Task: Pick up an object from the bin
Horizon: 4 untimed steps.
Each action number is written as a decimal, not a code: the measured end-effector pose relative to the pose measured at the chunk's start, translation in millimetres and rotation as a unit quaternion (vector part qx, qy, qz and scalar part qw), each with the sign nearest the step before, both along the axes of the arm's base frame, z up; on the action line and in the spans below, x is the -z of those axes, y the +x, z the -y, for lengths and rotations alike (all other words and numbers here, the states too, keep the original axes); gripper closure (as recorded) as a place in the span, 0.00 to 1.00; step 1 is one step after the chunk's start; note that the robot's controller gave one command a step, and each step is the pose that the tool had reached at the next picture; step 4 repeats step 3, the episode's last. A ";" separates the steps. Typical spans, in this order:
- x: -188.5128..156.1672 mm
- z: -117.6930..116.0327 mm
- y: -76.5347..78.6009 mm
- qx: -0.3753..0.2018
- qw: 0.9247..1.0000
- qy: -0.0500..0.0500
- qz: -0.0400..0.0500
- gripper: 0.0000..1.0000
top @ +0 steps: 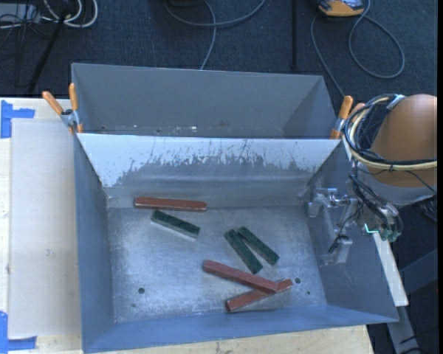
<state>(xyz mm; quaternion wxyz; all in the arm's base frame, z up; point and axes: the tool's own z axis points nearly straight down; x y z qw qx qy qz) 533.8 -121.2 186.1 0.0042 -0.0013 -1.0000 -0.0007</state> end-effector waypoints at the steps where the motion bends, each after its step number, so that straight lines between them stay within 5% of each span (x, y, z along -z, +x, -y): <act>1: 117.0 -51.9 -2.1 0.063 0.998 0.000 0.000 0.00; 2: 112.4 -49.7 0.1 0.061 0.998 -0.001 0.004 1.00; 3: -50.6 -32.3 -8.2 0.075 0.997 -0.001 0.009 1.00; 4: -50.6 -32.3 -8.2 0.075 0.997 -0.001 0.009 1.00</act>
Offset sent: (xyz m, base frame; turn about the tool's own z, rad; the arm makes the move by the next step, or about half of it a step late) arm -0.0003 0.0491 -0.1123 0.1276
